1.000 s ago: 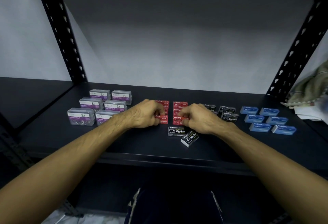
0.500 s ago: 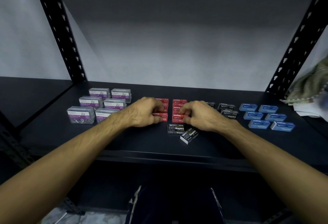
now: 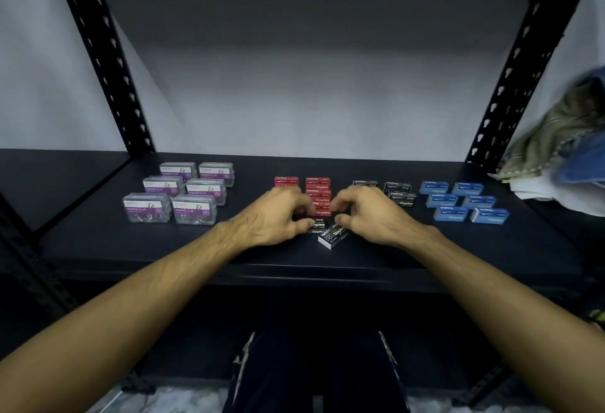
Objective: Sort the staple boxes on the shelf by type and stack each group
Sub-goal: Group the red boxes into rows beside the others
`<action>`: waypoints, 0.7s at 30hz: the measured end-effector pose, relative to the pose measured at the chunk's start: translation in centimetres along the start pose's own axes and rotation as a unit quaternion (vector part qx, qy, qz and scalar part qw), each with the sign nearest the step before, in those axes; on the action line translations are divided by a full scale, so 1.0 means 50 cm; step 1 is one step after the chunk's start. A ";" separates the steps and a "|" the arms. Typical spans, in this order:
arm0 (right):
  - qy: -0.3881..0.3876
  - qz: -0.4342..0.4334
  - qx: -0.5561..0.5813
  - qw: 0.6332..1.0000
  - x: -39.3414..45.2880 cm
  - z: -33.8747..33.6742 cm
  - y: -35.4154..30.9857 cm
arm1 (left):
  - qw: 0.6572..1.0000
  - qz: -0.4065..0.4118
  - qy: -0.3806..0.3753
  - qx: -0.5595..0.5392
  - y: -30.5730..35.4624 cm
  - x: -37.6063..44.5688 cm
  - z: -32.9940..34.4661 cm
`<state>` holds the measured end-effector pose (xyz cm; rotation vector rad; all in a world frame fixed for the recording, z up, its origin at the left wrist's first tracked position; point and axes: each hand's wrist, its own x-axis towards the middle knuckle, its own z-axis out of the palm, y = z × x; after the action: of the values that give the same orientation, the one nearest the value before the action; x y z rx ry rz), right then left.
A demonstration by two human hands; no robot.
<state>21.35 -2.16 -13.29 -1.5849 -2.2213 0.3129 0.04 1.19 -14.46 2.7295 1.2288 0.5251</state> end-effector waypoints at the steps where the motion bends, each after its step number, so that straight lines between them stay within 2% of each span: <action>1: -0.004 0.001 0.006 1.000 -0.007 0.006 -0.001 | 1.000 -0.001 -0.005 -0.001 0.002 -0.003 0.009; 9: -0.022 0.017 0.043 0.999 -0.057 0.025 -0.008 | 1.000 -0.027 0.006 -0.001 0.013 -0.011 0.047; 13: -0.034 0.022 0.023 0.999 -0.065 0.020 -0.002 | 0.999 -0.032 0.005 0.000 0.024 -0.013 0.041; 17: -0.057 0.032 0.012 0.998 -0.070 0.013 0.000 | 0.999 -0.034 -0.016 -0.030 0.024 -0.019 0.030; 21: -0.081 0.044 0.002 0.996 -0.068 0.006 -0.001 | 0.992 -0.077 -0.037 -0.088 0.018 -0.023 0.020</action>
<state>22.12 -5.37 -14.16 -1.7139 -2.2693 0.4875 0.31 -0.24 -15.49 2.4616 1.2952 0.4841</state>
